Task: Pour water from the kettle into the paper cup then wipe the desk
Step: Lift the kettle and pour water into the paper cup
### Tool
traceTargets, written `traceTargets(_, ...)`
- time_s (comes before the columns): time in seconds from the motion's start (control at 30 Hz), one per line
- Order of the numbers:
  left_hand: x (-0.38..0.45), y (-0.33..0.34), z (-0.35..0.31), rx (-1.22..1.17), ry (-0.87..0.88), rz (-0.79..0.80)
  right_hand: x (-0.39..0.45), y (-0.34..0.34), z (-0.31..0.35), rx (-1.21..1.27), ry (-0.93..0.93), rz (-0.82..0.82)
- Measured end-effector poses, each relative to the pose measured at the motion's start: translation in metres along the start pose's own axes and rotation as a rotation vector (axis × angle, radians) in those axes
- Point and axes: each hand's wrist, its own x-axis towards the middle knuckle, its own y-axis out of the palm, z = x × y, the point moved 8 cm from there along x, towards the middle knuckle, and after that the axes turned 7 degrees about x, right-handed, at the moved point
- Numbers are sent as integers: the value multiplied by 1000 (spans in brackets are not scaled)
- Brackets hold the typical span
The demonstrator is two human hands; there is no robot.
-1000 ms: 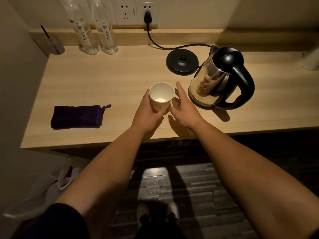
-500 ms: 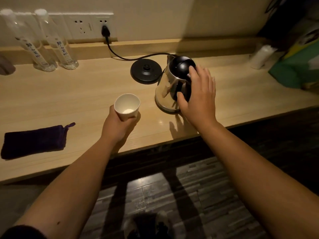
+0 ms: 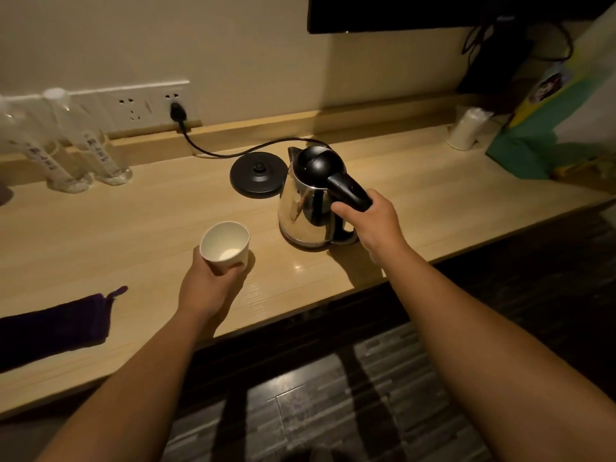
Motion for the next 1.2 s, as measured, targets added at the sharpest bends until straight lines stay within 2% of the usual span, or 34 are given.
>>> traceTargets(0.2, -1, -3, -4, 38, -2, 7, -1, -5, 31, -126, -85, 103)
traceTargets(0.57, -5, -5, -4, -20, -28, 7, -13, 34, 96, -518, -215, 436)
traceTargets(1.2, 3, -2, 3, 47, 26, 0, -25, 92, 139, -924, -422, 605)
